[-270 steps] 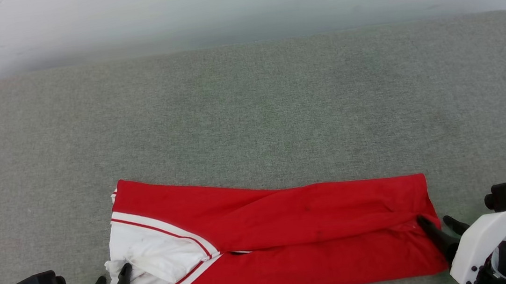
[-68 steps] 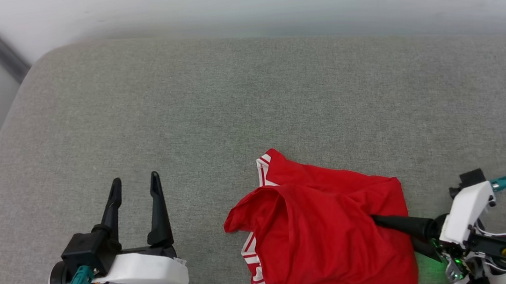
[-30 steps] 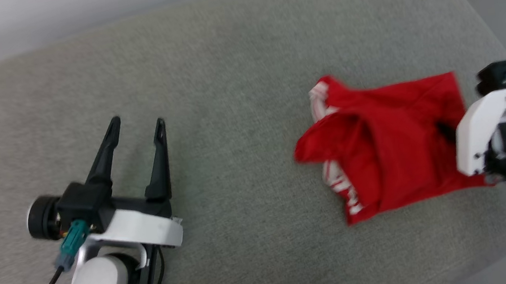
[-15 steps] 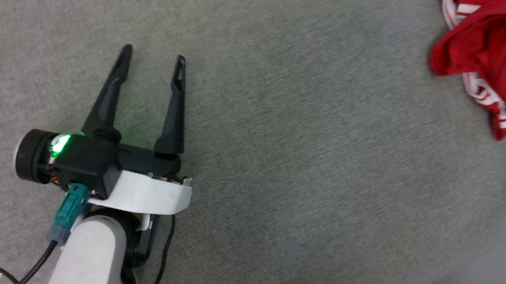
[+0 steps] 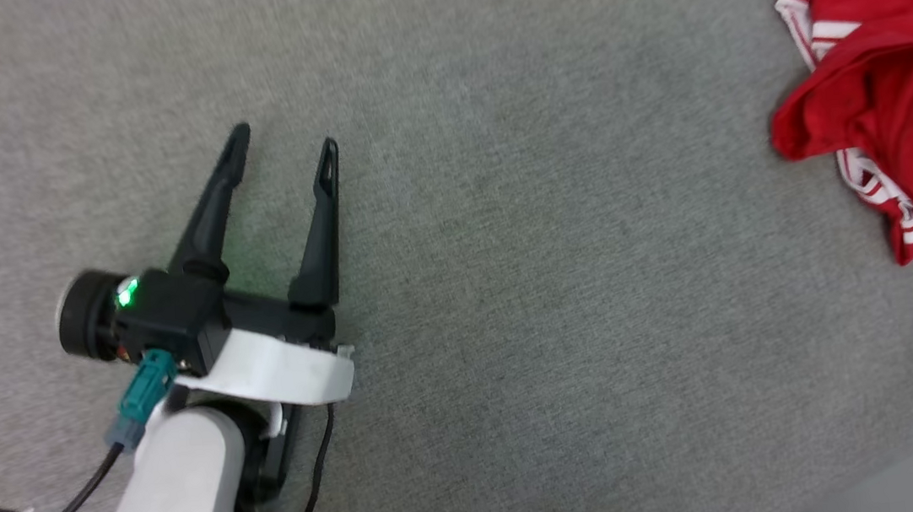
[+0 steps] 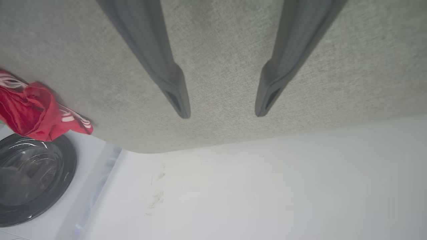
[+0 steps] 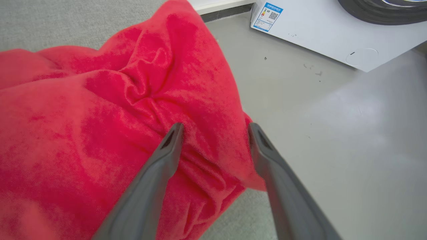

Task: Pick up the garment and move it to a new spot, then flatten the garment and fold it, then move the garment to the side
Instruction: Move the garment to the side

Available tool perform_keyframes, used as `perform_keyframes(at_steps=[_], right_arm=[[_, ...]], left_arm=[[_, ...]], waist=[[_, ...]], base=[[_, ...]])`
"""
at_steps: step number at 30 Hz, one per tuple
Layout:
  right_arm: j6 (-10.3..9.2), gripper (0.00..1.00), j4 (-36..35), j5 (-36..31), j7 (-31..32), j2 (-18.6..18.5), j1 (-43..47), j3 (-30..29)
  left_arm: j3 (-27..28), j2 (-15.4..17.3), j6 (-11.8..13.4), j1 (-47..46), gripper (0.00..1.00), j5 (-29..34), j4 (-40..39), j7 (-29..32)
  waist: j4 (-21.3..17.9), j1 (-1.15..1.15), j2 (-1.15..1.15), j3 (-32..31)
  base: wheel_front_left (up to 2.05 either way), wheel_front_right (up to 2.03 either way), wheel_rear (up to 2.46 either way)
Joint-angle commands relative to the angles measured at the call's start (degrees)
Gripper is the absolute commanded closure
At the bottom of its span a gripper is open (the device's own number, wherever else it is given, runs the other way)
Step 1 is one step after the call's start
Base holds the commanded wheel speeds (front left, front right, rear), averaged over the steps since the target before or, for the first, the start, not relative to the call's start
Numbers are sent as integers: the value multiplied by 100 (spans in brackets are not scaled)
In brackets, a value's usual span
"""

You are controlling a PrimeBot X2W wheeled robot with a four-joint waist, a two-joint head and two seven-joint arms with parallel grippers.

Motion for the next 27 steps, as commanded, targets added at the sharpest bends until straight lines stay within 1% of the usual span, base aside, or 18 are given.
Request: perform_keyframes(at_steps=[1, 7, 12, 14, 15, 16, 20, 24, 27], right_arm=[[-6, 0, 6, -33, -66, -24, 93, -19], [-6, 0, -154, 24, -680, 186, 978, -166], [-6, 0, -480, 23, -1000, 678, 1819, -108], [-5, 0, -706, 59, -1060, 986, 2113, -26], [-5, 0, -822, 15, -1082, 1060, 2248, 25], [-5, 0, -949, -6, -1103, 1215, 2389, 93], [-3, 0, -1651, 33, -1165, 1706, 2868, 285], [-6, 0, -2577, -96, -1135, 1923, 3261, 511], [-6, 0, -3378, -209, -961, 2038, 3603, 663]], left_arm=[[6, -18, 15, 102, 0, -21, 39, -56], [121, -165, 160, 590, 0, -245, 377, -285], [258, -287, 263, 1023, 0, -467, 548, -410], [291, -335, 297, 1180, 0, -508, 599, -437], [302, -349, 303, 1235, 0, -527, 620, -443], [305, -365, 306, 1291, 0, -547, 651, -454], [307, -403, 315, 1459, 0, -582, 768, -487], [315, -431, 307, 1564, 0, -604, 875, -499], [348, -439, 326, 1651, 0, -609, 960, -511]], waist=[[49, -1, 0, -293], [235, -1, 0, -1008], [459, -1, 0, -1494], [567, -1, 0, -1648], [626, -1, 0, -1707], [699, -1, 0, -1781], [1023, -1, 0, -2051], [1368, -1, 0, -2265], [1614, -1, 0, -2416]], base=[[0, 0, 0], [0, 0, 0], [0, 0, 0], [0, 0, 0], [0, 0, 0], [0, 0, 0], [0, 0, 0], [0, 0, 0], [0, 0, 0]])
